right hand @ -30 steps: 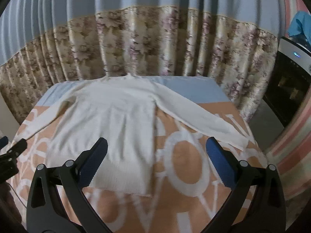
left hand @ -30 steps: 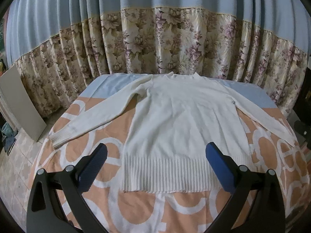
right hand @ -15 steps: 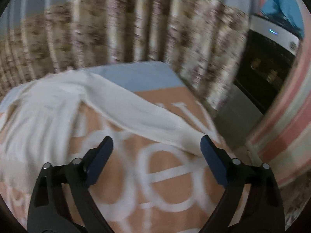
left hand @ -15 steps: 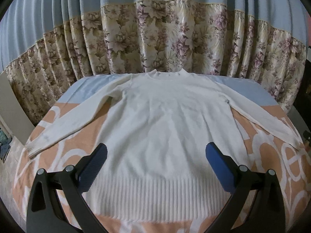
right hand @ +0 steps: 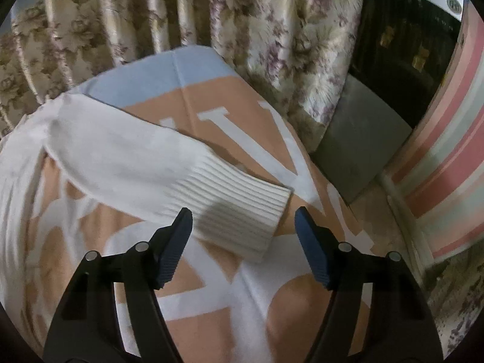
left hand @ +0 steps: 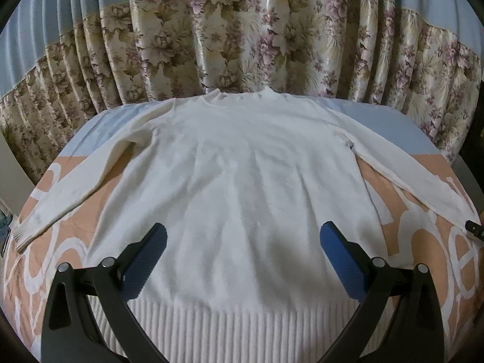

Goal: Fold small clothes
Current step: 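Reach the right gripper to the sweater sleeve cuff and grasp it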

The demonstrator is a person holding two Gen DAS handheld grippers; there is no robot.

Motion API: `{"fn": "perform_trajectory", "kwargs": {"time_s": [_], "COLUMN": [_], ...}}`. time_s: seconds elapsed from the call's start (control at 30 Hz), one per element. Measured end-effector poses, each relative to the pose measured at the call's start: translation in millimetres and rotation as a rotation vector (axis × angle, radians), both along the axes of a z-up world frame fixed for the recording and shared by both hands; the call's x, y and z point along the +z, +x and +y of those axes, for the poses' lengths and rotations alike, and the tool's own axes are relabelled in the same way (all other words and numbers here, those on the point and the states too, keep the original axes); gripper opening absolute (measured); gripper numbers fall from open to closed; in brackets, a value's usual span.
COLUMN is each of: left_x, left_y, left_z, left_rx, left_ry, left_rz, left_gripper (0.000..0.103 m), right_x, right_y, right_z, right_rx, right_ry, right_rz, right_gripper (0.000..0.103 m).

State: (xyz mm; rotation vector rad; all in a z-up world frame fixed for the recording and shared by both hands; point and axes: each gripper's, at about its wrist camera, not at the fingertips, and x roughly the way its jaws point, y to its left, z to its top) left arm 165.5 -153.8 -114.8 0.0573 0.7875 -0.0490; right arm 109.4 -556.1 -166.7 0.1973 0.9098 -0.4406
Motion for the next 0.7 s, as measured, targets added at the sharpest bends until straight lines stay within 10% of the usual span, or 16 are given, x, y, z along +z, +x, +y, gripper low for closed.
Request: {"fn": "perform_trajectory", "kwargs": {"time_s": [0.17, 0.43, 0.7], "left_x": [-7.6, -7.6, 1.1], "left_y": [5.2, 11.9, 30.0], "left_z": [-3.6, -3.6, 17.6], "left_rx": [-0.009, -0.011, 0.001], "left_ry": [-0.002, -0.007, 0.009], "left_rz": [0.007, 0.001, -0.025], "left_gripper": [0.101, 0.101, 0.101], "right_x": [-10.9, -1.9, 43.7], "right_y": [2.7, 16.5, 38.5], "right_z": [-12.2, 2.9, 38.0], "right_rx": [-0.011, 0.031, 0.093], "right_ry": [0.082, 0.065, 0.022], "right_rz": [-0.018, -0.02, -0.105], "right_gripper": [0.069, 0.018, 0.013]}}
